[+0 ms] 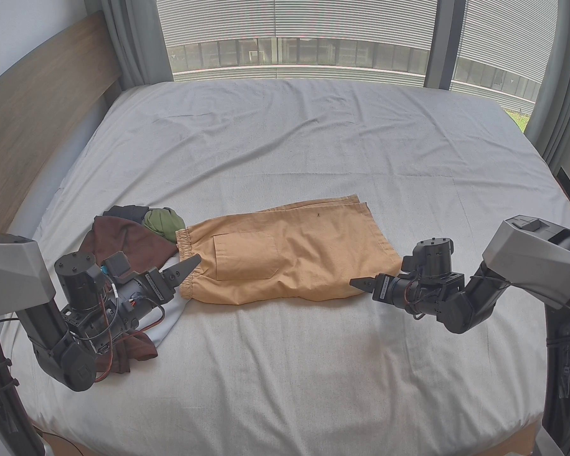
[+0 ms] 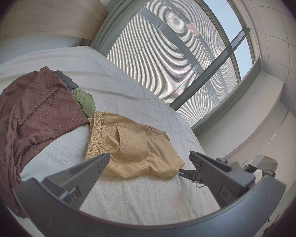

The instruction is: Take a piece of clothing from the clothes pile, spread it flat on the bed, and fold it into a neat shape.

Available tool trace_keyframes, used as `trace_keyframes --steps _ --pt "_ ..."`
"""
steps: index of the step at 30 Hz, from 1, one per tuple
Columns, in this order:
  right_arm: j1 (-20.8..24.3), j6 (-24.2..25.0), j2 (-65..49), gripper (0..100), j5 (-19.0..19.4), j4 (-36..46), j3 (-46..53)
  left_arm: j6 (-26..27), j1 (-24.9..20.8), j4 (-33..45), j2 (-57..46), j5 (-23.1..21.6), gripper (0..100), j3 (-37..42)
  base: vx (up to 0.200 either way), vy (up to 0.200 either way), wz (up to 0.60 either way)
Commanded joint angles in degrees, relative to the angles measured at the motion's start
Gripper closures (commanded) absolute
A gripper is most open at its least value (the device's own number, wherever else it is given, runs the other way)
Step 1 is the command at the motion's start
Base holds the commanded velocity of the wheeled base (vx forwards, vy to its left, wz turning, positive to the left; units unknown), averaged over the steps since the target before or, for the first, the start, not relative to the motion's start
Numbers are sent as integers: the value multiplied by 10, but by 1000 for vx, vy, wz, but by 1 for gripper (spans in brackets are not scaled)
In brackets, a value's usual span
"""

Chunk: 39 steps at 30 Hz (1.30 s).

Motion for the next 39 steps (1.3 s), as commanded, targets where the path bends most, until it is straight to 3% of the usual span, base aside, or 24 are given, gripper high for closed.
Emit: trace_keyframes --steps 1,12,18,39 --pt "-7 4 52 0 -1 -2 -43 0 0 0 2 1 0 0 0 0 0" --pt "-7 72 113 0 -9 -9 -146 -2 0 0 1 1 0 -2 0 0 0" --pt "-2 74 132 0 -25 -53 -178 -2 0 0 1 2 0 -4 0 0 0" --pt "19 74 164 0 -44 -76 -226 -5 4 0 0 2 0 -10 0 0 0"
